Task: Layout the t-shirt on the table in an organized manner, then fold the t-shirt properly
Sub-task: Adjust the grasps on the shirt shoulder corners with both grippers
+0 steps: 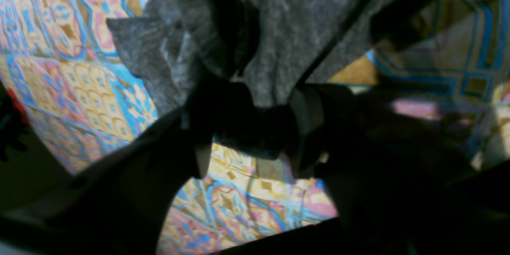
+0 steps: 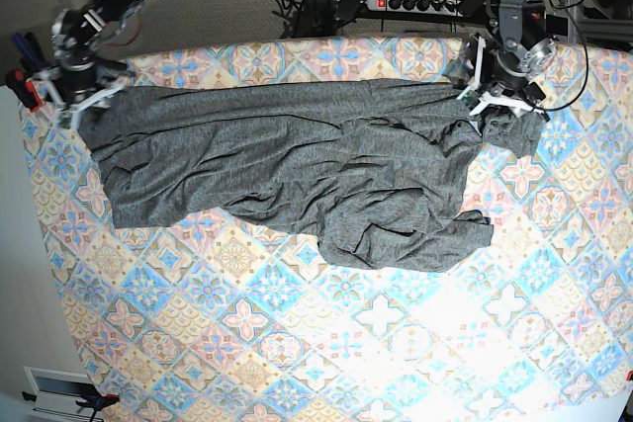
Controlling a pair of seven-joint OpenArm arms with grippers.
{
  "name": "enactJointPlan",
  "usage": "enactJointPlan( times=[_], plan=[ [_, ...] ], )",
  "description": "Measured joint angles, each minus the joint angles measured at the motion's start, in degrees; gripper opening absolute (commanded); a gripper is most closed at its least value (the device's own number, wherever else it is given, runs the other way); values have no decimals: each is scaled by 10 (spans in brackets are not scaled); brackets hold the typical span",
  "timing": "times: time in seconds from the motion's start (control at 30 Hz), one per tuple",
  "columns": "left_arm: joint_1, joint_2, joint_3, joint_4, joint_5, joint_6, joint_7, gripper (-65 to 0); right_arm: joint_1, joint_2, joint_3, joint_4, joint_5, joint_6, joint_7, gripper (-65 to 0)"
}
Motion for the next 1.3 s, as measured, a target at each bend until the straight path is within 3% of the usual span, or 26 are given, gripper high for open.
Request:
enactJointPlan(
  times=[0.2,0.37,0.63,0.73,0.87,1.17,1.23,1.3],
  plan=[
    [0,0,7,0,2,4,7,-356,-22,4,0,14,-4,-3,-5,-354],
    [0,0,7,0,1,3,7,-355,-52,-12,2,60,-2,-5,-3,-354],
    [0,0,7,0,2,2,7,-353,-36,-14,0,24,3,-2,0,-354],
    [0,0,8,0,2,2,7,-353,-24,-14,5,14,49,-3,-16,-353],
    [0,0,6,0,2,2,7,-353,-18,-14,29,24,146,-3,-82,-353],
    [0,0,7,0,2,2,7,-353,-23,-12,116,32,337,-9,-311,-352],
    [0,0,7,0,2,3,7,-353,-22,5,120,32,360,-7,-354,-352],
    [0,0,7,0,2,2,7,-353,-21,32,119,30,376,-7,-362,-352]
  ],
)
